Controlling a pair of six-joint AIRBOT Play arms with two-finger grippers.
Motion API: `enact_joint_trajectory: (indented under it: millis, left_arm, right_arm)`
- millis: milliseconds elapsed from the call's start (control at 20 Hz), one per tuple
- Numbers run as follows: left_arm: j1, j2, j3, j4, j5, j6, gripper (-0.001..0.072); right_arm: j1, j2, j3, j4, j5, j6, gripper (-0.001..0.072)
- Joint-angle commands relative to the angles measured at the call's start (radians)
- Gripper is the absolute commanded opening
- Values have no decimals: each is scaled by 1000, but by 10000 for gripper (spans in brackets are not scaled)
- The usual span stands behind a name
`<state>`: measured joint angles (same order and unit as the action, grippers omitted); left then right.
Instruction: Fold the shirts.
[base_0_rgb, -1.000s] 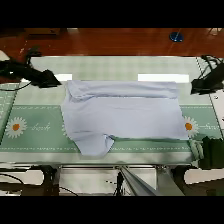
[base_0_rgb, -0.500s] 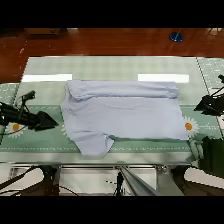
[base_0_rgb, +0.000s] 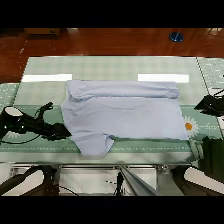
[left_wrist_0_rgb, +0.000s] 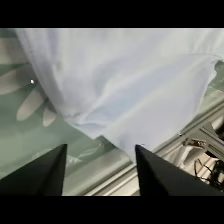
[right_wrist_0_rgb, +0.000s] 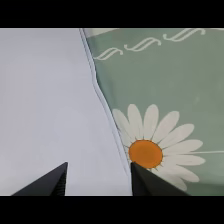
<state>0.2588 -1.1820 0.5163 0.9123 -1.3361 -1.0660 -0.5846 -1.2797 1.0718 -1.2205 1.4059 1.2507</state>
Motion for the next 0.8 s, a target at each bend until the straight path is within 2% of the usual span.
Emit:
enact_joint_trajectory:
  millis: [0, 300, 400, 500, 750]
  left_arm:
    - [-102, 2, -7, 1, 100, -74, 543]
    - [-129, 1, -6, -8, 102, -92, 542]
    - [-129, 1, -6, -37, 104, -91, 520]
    - [-129, 1, -6, -58, 106, -91, 436]
    - [-145, 0, -7, -67, 80, -90, 436]
  right_arm:
    - [0, 31, -2, 8, 0, 0, 484]
    - [0, 51, -2, 8, 2, 0, 482]
    - [0, 51, -2, 8, 12, 0, 482]
    - [0, 51, -2, 8, 22, 1, 482]
    - [0, 51, -2, 8, 37, 5, 482]
